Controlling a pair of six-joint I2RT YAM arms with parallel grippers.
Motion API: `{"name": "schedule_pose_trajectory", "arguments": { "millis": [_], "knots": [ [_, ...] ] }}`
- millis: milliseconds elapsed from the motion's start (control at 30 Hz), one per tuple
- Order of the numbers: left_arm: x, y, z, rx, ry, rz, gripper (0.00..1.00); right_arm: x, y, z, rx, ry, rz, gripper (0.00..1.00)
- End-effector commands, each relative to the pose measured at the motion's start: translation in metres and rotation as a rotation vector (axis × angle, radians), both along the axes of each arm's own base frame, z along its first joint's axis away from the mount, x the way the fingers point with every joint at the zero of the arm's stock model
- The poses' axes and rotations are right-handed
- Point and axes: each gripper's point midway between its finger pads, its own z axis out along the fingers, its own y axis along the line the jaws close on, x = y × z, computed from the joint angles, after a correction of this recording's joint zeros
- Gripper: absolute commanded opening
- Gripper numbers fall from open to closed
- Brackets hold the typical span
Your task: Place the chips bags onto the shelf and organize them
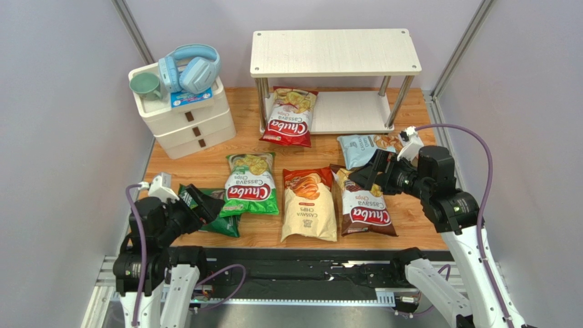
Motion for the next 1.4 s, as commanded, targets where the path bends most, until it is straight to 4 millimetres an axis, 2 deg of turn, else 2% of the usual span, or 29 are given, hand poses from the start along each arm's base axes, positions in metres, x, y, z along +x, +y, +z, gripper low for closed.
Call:
{"name": "schedule_pose_trajectory", "arguments": {
  "millis": [0,100,133,167,233,267,333,467,667,800,933,1167,1300,1333,1367],
  "knots": [
    [0.016,0.001,-0.001,0.017,-0.042,-0.01,0.98,-0.014,0.01,0.027,0.058,-0.098,0.081,1.0],
    [0.037,0.02,0.01,0.12,-0.039,0.051,0.97,-0.021,0.013,0.03,0.065,-0.106,0.12,1.0],
    [0.045,0.021,0.013,0.125,-0.037,0.051,0.96,-0.021,0.014,0.029,0.066,-0.104,0.13,1.0],
    [0.063,0.02,0.019,0.123,-0.039,0.044,0.95,-0.022,0.015,0.027,0.069,-0.099,0.14,1.0],
    [0.077,0.011,0.021,0.108,-0.03,-0.013,0.92,-0.02,0.017,0.024,0.07,-0.086,0.145,1.0],
    [0.091,0.008,0.019,0.107,-0.002,-0.036,0.91,-0.022,0.018,0.024,0.073,-0.083,0.158,1.0],
    [0.103,0.009,0.011,0.14,0.043,-0.065,0.9,-0.023,0.02,0.023,0.076,-0.081,0.171,1.0],
    [0.131,0.018,-0.024,0.206,0.177,-0.077,0.9,-0.022,0.02,0.013,0.077,-0.073,0.174,1.0],
    [0.152,0.012,-0.054,0.209,0.28,-0.16,0.9,-0.027,0.027,0.012,0.087,-0.033,0.231,0.99],
    [0.159,-0.004,-0.078,0.122,0.342,-0.276,0.89,-0.024,0.024,0.017,0.075,-0.069,0.217,0.99],
    [0.16,-0.003,-0.1,0.129,0.409,-0.302,0.89,-0.023,0.026,0.014,0.083,-0.063,0.217,0.99],
    [0.152,-0.004,-0.127,0.096,0.528,-0.326,0.88,-0.02,0.027,0.017,0.095,-0.068,0.212,0.99],
    [0.142,-0.017,-0.142,-0.004,0.59,-0.35,0.86,-0.019,0.027,0.021,0.094,-0.081,0.214,0.99],
    [0.136,-0.02,-0.15,-0.025,0.618,-0.354,0.83,-0.019,0.027,0.022,0.096,-0.084,0.213,1.0],
    [0.138,-0.024,-0.151,-0.05,0.608,-0.361,0.8,-0.018,0.027,0.023,0.094,-0.091,0.216,1.0]
  ]
}}
